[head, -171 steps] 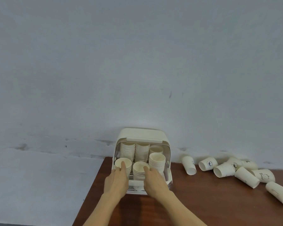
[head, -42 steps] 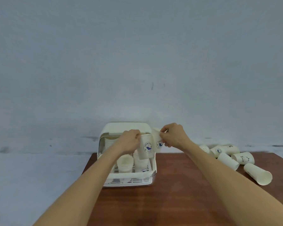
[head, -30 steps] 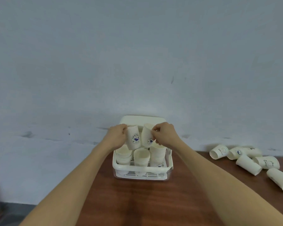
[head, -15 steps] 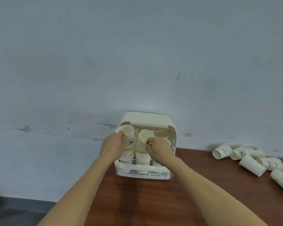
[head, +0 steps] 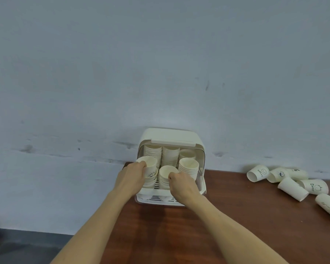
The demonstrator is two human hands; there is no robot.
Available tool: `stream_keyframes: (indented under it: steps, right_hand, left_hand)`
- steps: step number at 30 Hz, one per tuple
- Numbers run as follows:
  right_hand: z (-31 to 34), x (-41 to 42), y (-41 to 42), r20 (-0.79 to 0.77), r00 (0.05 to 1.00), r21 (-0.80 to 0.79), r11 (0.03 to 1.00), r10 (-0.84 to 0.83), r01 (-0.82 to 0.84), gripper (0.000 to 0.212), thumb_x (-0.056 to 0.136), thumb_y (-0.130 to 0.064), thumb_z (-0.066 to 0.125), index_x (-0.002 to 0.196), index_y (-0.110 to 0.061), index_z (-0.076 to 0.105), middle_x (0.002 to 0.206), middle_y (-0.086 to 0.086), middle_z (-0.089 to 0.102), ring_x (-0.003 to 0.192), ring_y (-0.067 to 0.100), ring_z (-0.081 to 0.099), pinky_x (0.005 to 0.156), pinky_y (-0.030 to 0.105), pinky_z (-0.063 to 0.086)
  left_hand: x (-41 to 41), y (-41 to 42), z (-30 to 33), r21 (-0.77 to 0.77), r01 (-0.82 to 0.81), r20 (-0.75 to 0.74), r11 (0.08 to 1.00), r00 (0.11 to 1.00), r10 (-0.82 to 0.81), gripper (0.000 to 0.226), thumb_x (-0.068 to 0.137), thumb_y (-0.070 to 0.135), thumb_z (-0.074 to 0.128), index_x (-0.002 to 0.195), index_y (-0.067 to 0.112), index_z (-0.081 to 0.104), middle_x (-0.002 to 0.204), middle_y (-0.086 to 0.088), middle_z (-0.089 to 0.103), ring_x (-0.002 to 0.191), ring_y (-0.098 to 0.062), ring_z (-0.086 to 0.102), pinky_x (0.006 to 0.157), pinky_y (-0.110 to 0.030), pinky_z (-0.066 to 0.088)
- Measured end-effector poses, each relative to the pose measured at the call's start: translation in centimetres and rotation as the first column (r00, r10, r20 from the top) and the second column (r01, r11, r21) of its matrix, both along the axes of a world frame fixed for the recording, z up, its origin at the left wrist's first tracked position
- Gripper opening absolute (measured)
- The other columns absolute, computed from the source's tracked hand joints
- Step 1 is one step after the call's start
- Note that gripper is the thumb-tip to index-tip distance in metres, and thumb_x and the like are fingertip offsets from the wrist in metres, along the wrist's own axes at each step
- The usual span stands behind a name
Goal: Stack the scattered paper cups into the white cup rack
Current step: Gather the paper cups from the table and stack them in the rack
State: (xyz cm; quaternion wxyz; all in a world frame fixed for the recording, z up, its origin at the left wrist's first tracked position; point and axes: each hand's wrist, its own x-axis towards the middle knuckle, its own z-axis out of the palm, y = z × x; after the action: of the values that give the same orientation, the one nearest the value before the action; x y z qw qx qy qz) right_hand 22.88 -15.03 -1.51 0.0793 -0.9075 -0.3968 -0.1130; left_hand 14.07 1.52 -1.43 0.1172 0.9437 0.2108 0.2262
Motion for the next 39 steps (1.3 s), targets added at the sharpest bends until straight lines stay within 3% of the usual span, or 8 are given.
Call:
stream_keyframes:
  steps: [6, 11, 18, 23, 25, 30, 35, 39]
  right_hand:
    - [-0.5, -1.0, -0.2, 0.047, 0.999, -0.059, 0.998, -0.014, 0.017, 0.020, 0.088, 0.000, 0.044, 0.100, -0.004, 0.059, 0.100, 0.014, 0.064, 0.091, 0.035, 0.061, 0.061, 0.036, 0.034]
    - [-0.6, -1.7, -0.5, 0.028, 1.000, -0.049, 0.999, -0.004, 0.005, 0.022, 0.087, 0.000, 0.047, 0.107, -0.004, 0.055, 0.108, 0.015, 0.059, 0.102, 0.034, 0.056, 0.066, 0.037, 0.035]
    - [-0.8, -2.4, -1.5, 0.015, 1.000, 0.012, 1.000, 0.018, -0.018, 0.052, 0.085, -0.001, 0.051, 0.134, -0.003, 0.035, 0.115, 0.017, 0.056, 0.105, 0.034, 0.055, 0.068, 0.036, 0.037]
    - [-0.5, -2.9, -3.4, -0.032, 0.999, 0.070, 0.998, 0.006, -0.003, 0.047, 0.083, 0.000, 0.049, 0.128, -0.006, 0.037, 0.112, 0.015, 0.056, 0.103, 0.033, 0.054, 0.067, 0.035, 0.036]
    - [-0.3, -2.9, -4.5, -0.052, 0.999, 0.073, 0.997, -0.007, 0.010, 0.040, 0.085, -0.001, 0.047, 0.123, -0.007, 0.040, 0.112, 0.014, 0.056, 0.104, 0.033, 0.053, 0.067, 0.035, 0.036]
    - [0.1, -2.1, -7.6, -0.079, 0.996, 0.070, 0.996, -0.050, 0.056, 0.028, 0.085, -0.004, 0.046, 0.112, -0.008, 0.043, 0.114, 0.012, 0.055, 0.101, 0.035, 0.055, 0.068, 0.037, 0.038]
    - [-0.4, -0.5, -11.4, -0.099, 0.991, 0.113, 0.989, -0.085, 0.096, 0.038, 0.089, -0.008, 0.042, 0.127, -0.012, 0.042, 0.110, 0.012, 0.056, 0.101, 0.033, 0.055, 0.073, 0.038, 0.041]
    - [-1.0, 0.7, -15.5, -0.113, 0.987, 0.080, 0.990, -0.111, 0.120, 0.021, 0.090, -0.011, 0.041, 0.110, -0.010, 0.045, 0.109, 0.010, 0.056, 0.104, 0.032, 0.054, 0.074, 0.037, 0.041]
  left_hand:
    - [-0.1, -0.6, -1.4, 0.093, 0.022, -0.083, 0.995, 0.996, -0.014, 0.027, 0.101, 0.026, 0.032, 0.108, 0.019, 0.058, 0.106, -0.004, 0.060, 0.092, -0.027, 0.060, 0.074, -0.041, 0.051]
    - [-0.4, -1.6, -1.8, 0.212, 0.016, -0.206, 0.977, 0.978, 0.028, 0.025, 0.097, 0.014, 0.036, 0.117, 0.015, 0.052, 0.111, -0.004, 0.054, 0.099, -0.025, 0.056, 0.067, -0.036, 0.046]
    - [-0.6, -2.8, -2.3, 0.199, 0.012, -0.330, 0.980, 0.942, 0.056, 0.065, 0.091, 0.012, 0.044, 0.149, 0.012, 0.014, 0.135, -0.011, 0.046, 0.112, -0.027, 0.051, 0.074, -0.037, 0.046]
    - [-0.8, -4.4, -1.7, 0.147, -0.052, -0.348, 0.988, 0.932, 0.101, 0.072, 0.091, 0.014, 0.044, 0.151, 0.007, 0.003, 0.141, -0.013, 0.040, 0.118, -0.028, 0.048, 0.083, -0.038, 0.048]
    - [-0.9, -5.7, -1.6, 0.128, -0.083, -0.288, 0.988, 0.950, 0.117, 0.071, 0.091, 0.015, 0.046, 0.150, 0.006, 0.006, 0.139, -0.012, 0.042, 0.121, -0.027, 0.047, 0.084, -0.037, 0.049]
    - [-0.3, -10.0, -1.1, 0.055, -0.029, -0.169, 0.998, 0.985, 0.038, 0.042, 0.091, 0.016, 0.045, 0.132, 0.012, 0.036, 0.127, -0.007, 0.049, 0.116, -0.025, 0.049, 0.083, -0.038, 0.048]
    - [1.1, -15.4, 0.1, 0.044, 0.062, -0.131, 0.997, 0.990, -0.055, 0.031, 0.093, 0.018, 0.043, 0.124, 0.013, 0.044, 0.120, -0.008, 0.053, 0.109, -0.028, 0.054, 0.080, -0.038, 0.045]
    - [2.9, -19.5, -0.1, -0.006, 0.120, -0.113, 0.993, 0.986, -0.120, 0.031, 0.097, 0.024, 0.039, 0.126, 0.015, 0.044, 0.122, -0.008, 0.052, 0.110, -0.030, 0.054, 0.082, -0.042, 0.044]
